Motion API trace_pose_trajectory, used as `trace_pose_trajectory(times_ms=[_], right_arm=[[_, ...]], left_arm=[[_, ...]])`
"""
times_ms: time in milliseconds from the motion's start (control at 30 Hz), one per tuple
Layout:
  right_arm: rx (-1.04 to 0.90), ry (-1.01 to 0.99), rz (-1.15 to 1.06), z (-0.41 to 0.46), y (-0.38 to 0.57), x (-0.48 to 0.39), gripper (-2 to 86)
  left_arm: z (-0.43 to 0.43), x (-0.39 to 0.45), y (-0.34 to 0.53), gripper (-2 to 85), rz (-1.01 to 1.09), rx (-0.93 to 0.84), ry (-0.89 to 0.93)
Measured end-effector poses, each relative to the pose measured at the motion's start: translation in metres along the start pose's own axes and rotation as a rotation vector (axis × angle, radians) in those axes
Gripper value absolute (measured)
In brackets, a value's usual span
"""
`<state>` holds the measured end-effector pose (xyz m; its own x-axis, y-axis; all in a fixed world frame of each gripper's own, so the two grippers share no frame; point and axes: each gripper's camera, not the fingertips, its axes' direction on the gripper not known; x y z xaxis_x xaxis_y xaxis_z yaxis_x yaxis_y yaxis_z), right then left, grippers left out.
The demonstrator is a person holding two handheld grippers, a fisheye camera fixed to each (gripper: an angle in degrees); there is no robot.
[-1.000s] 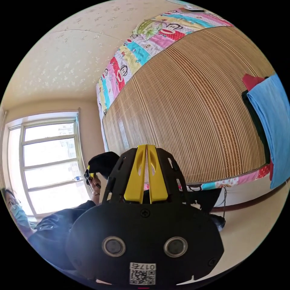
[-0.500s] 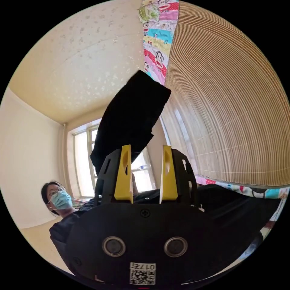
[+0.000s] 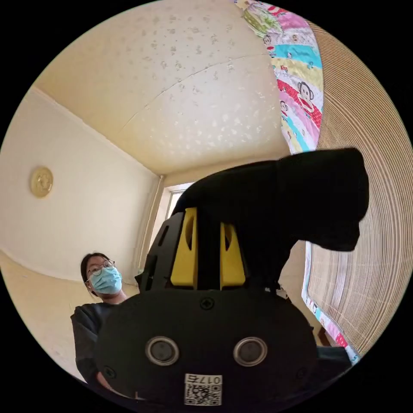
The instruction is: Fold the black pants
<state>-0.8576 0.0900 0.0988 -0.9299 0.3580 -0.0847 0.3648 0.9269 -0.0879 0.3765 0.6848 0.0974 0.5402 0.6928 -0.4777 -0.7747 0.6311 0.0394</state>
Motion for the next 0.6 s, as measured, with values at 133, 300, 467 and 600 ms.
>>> trace_pose_trajectory(times_ms=[133, 300, 467, 600], right_arm=[[0.086, -0.174, -0.176, -0.001, -0.015, -0.053, 4.0], [0.014, -0.315, -0.368, 0.017, -0.024, -0.117, 3.8], [-0.199, -0.169, -0.467, 0.045, 0.013, -0.140, 3.8], [-0.337, -0.041, -0.468, 0.061, 0.050, -0.121, 3.8]], left_arm=[[0.008, 0.008, 0.008, 6.2, -0.137, -0.131, -0.289], [0.013, -0.022, 0.031, 6.4, -0.565, -0.298, -0.925], [-0.031, 0.018, 0.058, 8.0, -0.521, 0.474, -0.907], [0.003, 0.023, 0.024, 13.7, -0.424, 0.436, -1.045]])
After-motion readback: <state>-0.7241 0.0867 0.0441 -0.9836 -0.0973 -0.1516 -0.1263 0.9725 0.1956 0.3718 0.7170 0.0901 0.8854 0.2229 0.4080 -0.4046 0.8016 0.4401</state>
